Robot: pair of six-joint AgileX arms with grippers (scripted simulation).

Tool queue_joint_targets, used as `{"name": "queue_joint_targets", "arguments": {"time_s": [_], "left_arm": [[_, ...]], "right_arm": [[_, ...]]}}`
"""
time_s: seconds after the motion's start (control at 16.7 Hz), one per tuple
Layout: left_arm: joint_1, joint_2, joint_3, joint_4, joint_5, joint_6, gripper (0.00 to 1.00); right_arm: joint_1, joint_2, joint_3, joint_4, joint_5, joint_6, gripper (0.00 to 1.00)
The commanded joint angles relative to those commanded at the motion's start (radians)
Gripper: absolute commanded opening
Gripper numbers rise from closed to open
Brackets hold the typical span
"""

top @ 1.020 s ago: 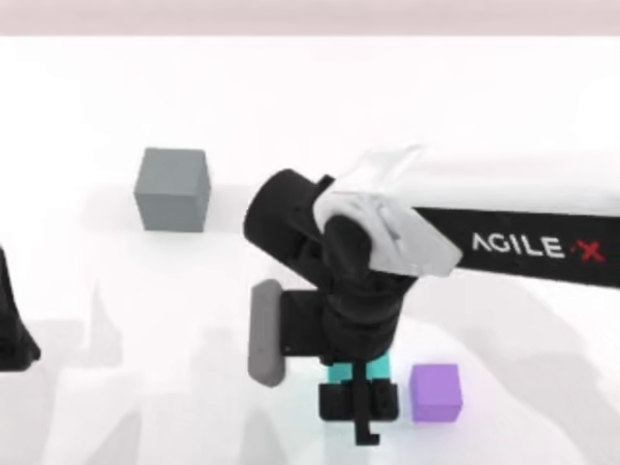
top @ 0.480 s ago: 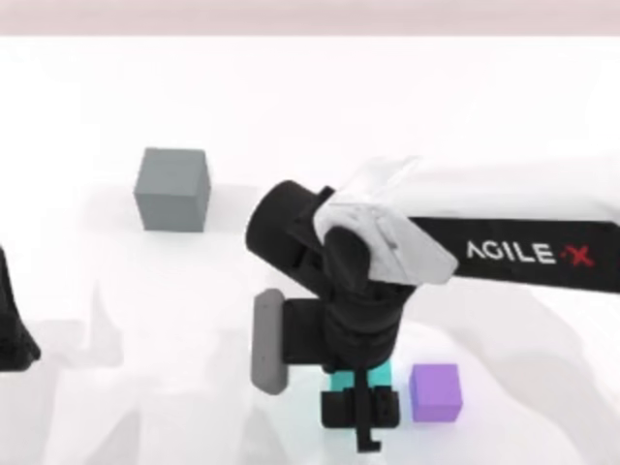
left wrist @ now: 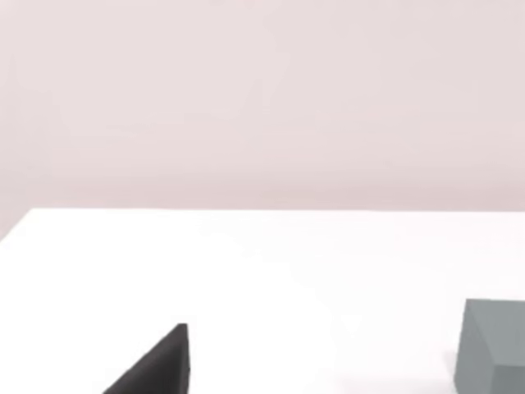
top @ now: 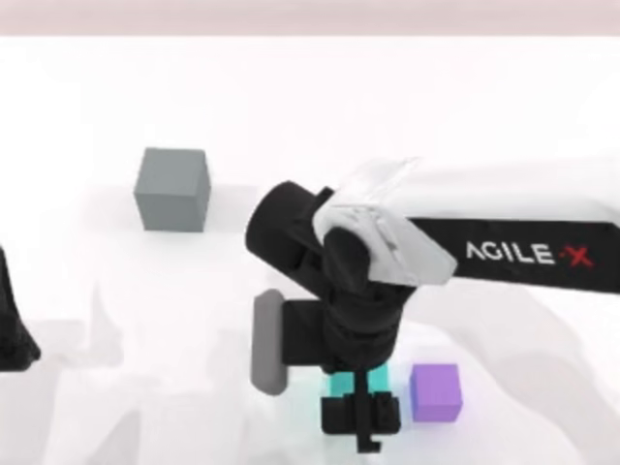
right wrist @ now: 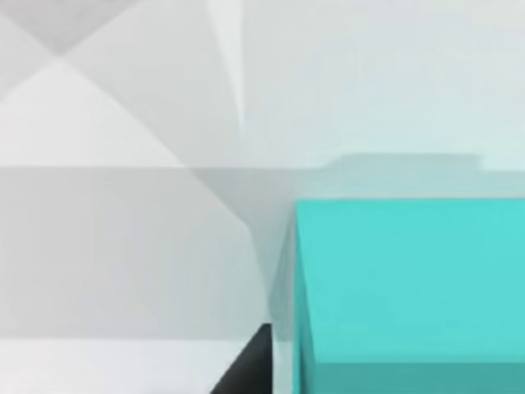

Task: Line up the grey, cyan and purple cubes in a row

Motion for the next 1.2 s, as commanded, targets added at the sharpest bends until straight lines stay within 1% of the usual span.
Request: {"name": "queue_joint_targets", "arguments": {"time_s": [0.06,0.12,0.72,1.08,1.2], "left_arm": [[0.0,0.0,0.0,0.0,0.0,0.0,1.0],[0.0,0.0,0.0,0.0,0.0,0.0,1.0],[0.0,0.0,0.0,0.0,0.0,0.0,1.0],[0.0,0.0,0.0,0.0,0.0,0.0,1.0],[0.0,0.0,0.0,0.0,0.0,0.0,1.0]], "right_arm": [[0.0,0.0,0.0,0.0,0.0,0.0,0.98],[0.0,0.0,0.0,0.0,0.0,0.0,1.0],[0.0,-0.005,0.015,-0.017,0.001,-0.001,1.0],[0.006,-0.063,0.154,-0.222,-0.001,-0.006,1.0],[0.005,-0.077,0.176,-0.253,-0.001,-0.005,1.0]]}}
